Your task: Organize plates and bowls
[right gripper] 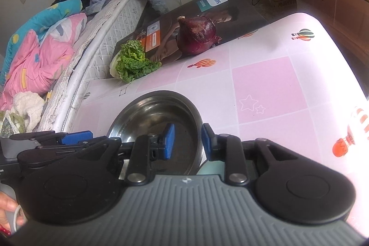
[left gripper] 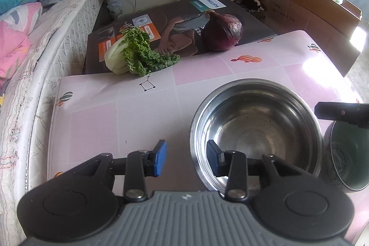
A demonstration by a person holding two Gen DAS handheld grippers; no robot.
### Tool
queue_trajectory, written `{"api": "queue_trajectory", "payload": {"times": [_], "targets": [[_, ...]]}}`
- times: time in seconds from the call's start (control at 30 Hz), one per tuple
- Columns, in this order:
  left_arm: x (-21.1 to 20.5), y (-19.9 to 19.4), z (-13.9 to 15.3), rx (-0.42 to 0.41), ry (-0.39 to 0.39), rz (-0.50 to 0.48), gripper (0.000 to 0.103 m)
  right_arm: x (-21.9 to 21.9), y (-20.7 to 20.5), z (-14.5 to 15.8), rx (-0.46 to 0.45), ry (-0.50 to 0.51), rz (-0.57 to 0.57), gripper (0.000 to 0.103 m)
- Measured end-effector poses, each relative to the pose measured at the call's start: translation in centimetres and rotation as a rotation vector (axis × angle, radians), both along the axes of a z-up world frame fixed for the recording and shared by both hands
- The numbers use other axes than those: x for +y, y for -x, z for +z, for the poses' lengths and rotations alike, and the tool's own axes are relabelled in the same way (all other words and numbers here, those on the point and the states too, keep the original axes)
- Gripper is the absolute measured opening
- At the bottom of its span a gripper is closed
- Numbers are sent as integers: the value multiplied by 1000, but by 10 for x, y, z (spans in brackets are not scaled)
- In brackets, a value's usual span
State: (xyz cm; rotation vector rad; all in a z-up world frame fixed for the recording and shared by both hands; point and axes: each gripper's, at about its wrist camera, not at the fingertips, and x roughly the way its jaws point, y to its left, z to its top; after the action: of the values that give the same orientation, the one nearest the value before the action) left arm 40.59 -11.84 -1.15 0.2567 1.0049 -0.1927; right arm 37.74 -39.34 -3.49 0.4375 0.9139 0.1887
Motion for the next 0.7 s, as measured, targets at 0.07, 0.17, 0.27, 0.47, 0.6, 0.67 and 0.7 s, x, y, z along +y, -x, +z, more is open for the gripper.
{"api": "queue_trajectory", "payload": {"times": [0.07,0.17,0.27,0.47,0.6,0.67,0.7], "targets": [[0,9,9,-35,-23,0,55,-3,5,6,-14,-17,-4,28],[0,23,25,-98,-57,-2,60,-7,17,18,-44,-38,-2,32],[2,38,42,-142,-70,-2,68,-11,31,32,-70,-60,8,35],[8,64,70,-203,-60,-6,71,-25,65,51,-94,-88,16,39],[9,82,85,-239,-54,-12,71,-30,87,62,-108,-83,15,39],[9,89,91,-255,-53,-17,71,-32,97,65,-113,-82,16,40],[8,93,93,-261,-53,-20,71,-32,102,66,-114,-83,17,40]]}}
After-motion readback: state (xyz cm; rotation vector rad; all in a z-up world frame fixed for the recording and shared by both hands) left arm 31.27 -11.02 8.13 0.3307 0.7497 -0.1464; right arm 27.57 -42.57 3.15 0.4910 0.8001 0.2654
